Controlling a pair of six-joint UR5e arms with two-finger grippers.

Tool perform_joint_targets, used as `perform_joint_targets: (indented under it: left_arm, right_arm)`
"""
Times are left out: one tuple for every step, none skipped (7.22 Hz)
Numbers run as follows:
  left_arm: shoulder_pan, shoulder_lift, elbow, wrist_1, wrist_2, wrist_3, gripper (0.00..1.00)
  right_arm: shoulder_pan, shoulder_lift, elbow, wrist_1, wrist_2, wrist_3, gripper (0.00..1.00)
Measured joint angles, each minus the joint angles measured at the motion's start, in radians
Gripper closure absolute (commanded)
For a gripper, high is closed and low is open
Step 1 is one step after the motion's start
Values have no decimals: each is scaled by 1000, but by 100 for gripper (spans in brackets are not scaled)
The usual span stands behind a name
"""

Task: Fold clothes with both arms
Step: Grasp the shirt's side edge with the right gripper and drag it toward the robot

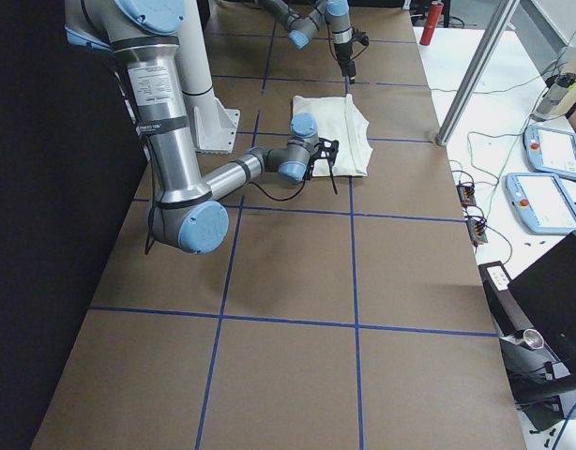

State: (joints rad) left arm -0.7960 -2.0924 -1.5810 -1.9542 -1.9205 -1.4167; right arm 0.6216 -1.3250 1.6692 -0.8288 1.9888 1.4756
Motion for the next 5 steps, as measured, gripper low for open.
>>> perform_joint_targets:
  left_arm:
    - [0,1,-7,0,0,-9,0]
    - [0,2,-12,0,0,-14,0]
    - [0,2,-14,0,1,-15,0]
    - [0,3,-15,0,1,-16,0]
    - [1,4,-15,0,1,-16,0]
  right_arm:
    - [-12,-13,2,-1,-9,0,25]
    - [-17,-16,2,-1,-11,0,56]
    - [-20,-17,3,-1,-12,0,78]
    - [-25,-15,3,-1,-11,-1,94]
    - [-29,-12,3,-1,-8,-1,100]
